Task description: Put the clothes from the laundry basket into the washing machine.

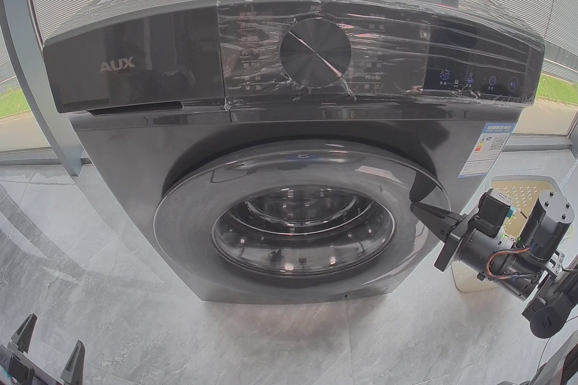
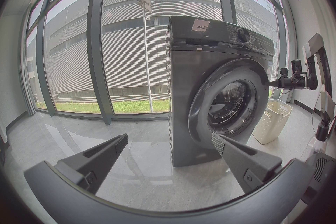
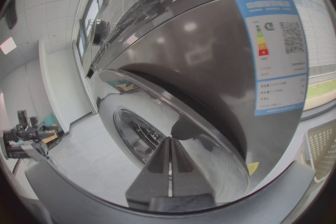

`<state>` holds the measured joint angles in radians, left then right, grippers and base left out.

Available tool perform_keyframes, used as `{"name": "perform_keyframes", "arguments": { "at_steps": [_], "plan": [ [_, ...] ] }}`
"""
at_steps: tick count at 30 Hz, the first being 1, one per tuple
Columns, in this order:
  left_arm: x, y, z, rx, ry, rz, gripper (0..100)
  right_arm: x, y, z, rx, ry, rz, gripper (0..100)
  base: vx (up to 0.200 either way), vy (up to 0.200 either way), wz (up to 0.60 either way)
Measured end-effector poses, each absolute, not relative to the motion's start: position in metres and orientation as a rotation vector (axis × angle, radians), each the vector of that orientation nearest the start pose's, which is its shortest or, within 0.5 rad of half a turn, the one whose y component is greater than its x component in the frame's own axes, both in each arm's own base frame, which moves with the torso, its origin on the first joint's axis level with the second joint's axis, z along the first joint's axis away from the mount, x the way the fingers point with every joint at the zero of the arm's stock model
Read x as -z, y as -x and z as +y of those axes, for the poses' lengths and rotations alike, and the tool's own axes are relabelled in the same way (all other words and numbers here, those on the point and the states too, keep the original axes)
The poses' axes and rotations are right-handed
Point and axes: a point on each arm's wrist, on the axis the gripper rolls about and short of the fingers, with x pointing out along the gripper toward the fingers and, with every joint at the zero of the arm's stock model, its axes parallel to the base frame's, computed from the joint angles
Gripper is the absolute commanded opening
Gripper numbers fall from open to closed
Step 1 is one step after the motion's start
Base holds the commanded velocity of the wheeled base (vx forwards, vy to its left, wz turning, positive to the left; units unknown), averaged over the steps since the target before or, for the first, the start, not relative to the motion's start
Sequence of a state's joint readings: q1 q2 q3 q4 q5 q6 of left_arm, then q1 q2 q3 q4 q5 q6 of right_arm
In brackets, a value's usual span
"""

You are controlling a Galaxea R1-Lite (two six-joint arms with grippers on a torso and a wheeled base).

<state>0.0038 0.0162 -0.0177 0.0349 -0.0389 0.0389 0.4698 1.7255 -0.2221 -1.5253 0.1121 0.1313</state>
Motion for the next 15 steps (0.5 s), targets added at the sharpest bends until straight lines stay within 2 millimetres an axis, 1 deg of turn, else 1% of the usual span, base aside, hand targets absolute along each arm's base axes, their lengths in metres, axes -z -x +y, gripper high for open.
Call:
{"name": "perform_keyframes", "arguments": {
  "at_steps": [11, 15],
  "plan": [
    [-0.0771, 0.0229, -0.001, 0.035, -0.037, 0.033, 100, -0.1338, -0.2145, 0.1063, -0.552, -0.137, -0.012, 0, 0.0, 0.0, 0.0],
    [-0.0772, 0.0229, -0.001, 0.034, -0.038, 0.033, 100, -0.1318, -0.2103, 0.1044, -0.552, -0.134, -0.009, 0, 0.0, 0.0, 0.0]
  ]
}}
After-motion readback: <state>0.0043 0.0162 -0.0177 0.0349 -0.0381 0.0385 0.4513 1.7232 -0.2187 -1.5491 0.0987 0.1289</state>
